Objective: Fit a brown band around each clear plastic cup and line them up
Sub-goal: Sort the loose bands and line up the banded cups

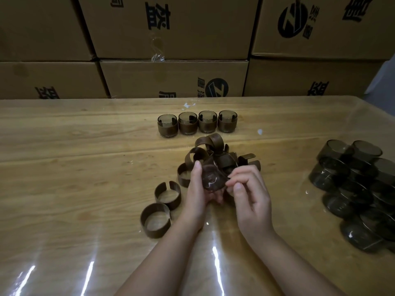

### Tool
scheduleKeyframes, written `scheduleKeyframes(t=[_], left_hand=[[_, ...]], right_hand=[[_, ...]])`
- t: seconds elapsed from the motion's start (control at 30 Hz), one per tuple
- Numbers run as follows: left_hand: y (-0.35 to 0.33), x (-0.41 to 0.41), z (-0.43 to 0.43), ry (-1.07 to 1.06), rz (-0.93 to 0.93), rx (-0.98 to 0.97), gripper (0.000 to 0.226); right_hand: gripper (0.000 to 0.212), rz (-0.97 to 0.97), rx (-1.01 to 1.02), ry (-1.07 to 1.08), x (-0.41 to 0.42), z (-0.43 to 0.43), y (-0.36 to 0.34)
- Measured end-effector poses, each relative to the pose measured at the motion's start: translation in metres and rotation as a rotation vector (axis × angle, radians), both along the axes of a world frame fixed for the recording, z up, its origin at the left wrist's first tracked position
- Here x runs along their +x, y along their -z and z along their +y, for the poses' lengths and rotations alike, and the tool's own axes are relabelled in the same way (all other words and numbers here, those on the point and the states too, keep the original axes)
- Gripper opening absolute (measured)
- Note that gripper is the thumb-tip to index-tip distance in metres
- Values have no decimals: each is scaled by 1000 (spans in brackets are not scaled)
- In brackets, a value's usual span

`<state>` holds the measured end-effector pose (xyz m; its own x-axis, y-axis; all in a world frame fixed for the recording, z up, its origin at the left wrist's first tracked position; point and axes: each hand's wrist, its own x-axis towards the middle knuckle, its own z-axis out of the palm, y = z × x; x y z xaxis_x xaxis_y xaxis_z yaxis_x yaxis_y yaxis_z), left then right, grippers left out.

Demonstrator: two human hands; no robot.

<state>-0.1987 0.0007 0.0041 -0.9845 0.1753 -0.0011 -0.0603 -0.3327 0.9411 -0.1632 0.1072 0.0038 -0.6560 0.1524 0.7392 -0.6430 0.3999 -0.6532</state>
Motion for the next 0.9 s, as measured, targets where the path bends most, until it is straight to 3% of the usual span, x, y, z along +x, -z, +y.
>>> scheduleKeyframes(t=[0.17, 0.27, 0.5, 0.8, 0.9], left_hand=[[7, -5, -4, -51, -31, 98, 61], [7, -6, -5, -60, -41, 122, 61], [9, -3, -3, -75, 15, 91, 56], [12, -9, -3, -198, -56, 81, 66], [12, -8, -3, -231, 14, 17, 67]], right_hand=[[21, 115, 285, 124, 0, -6, 4], [33, 104, 300, 183, -2, -4, 2], [61, -113, 405, 19, -5, 4, 2], [63, -147, 392, -25, -2, 0, 2], [62, -137, 391, -12, -2, -1, 2]])
